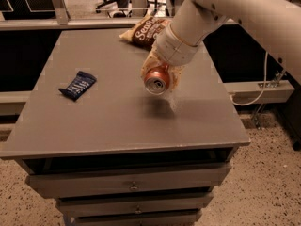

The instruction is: Knock coke can over

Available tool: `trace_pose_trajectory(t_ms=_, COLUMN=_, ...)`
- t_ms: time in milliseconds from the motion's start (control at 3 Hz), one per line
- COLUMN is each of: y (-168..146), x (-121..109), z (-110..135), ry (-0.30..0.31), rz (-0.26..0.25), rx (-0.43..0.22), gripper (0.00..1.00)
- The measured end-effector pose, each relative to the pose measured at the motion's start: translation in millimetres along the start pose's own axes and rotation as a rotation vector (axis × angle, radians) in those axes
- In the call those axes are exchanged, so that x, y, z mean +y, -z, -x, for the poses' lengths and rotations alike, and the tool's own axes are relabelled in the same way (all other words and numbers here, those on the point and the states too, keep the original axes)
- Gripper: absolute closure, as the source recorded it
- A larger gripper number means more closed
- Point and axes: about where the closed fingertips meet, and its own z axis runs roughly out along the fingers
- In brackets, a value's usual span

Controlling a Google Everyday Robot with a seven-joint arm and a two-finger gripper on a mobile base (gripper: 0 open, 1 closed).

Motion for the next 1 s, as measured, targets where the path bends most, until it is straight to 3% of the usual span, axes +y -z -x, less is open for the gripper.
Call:
trace_pose_trajectory(t_ms=333, y=-2.9, x=2.0, z=3.8, ry=0.011, rz=0.039, rx=0.004, gripper=1.00)
trace_pose_trajectory(t_ms=667, y=-6.7, x=5.1, z=6.4, ry=0.008, rz=0.075, rx=0.005, gripper=0.88)
trace_pose_trajectory(t_ms=1000, y=-10.4, x=8.6, z=8.0, ry=0.004, rz=0.100, rx=0.010, gripper=0.65)
